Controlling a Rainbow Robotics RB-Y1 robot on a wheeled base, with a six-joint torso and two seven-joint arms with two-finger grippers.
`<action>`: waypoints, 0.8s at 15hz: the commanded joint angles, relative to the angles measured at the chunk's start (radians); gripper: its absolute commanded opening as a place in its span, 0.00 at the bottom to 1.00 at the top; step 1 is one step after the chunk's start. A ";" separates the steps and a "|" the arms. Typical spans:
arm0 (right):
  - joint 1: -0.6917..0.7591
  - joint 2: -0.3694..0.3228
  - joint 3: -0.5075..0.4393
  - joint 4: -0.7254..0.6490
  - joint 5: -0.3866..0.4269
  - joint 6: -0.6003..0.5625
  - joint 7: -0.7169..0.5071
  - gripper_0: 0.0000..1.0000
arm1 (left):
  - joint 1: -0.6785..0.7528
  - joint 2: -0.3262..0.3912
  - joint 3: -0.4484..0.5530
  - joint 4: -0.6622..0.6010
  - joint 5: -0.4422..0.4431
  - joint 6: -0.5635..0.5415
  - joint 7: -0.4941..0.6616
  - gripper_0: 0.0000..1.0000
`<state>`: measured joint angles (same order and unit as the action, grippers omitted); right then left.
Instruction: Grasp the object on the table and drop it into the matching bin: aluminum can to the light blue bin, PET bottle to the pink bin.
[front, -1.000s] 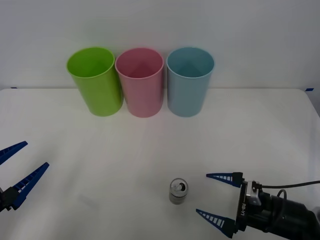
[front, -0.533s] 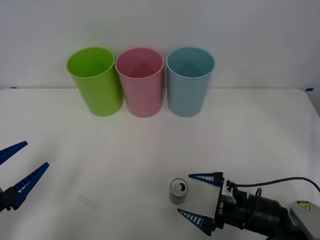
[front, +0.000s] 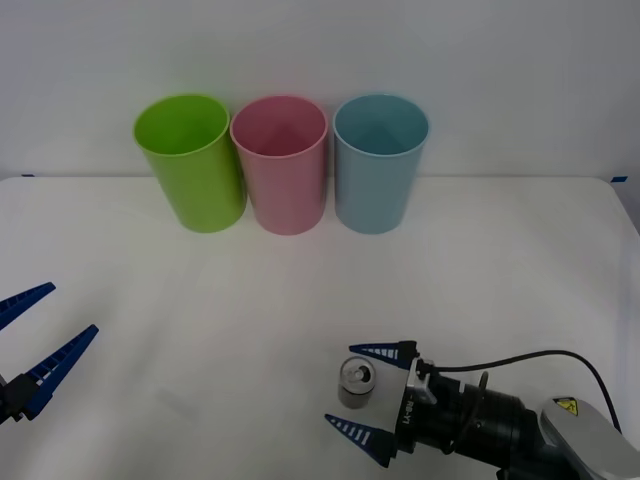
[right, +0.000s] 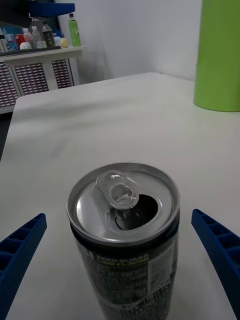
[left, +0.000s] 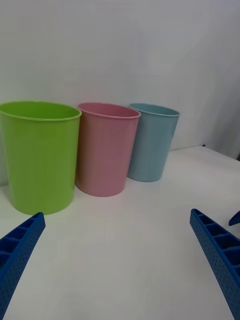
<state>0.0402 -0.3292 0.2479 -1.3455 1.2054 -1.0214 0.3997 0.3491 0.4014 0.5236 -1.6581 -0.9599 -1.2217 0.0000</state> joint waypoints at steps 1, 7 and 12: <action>-0.002 0.004 0.014 -0.001 0.000 0.023 0.010 1.00 | 0.000 0.000 0.000 0.000 0.000 0.000 0.000 1.00; -0.003 0.005 0.024 0.000 0.000 0.049 0.024 1.00 | 0.000 0.000 0.000 0.000 0.000 0.000 0.000 1.00; -0.005 0.005 0.030 0.000 -0.007 0.050 0.044 0.12 | 0.000 0.000 0.000 0.000 0.000 0.000 0.000 1.00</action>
<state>0.0363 -0.3237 0.2766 -1.3453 1.2000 -0.9711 0.4379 0.3491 0.4014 0.5236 -1.6581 -0.9599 -1.2217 0.0000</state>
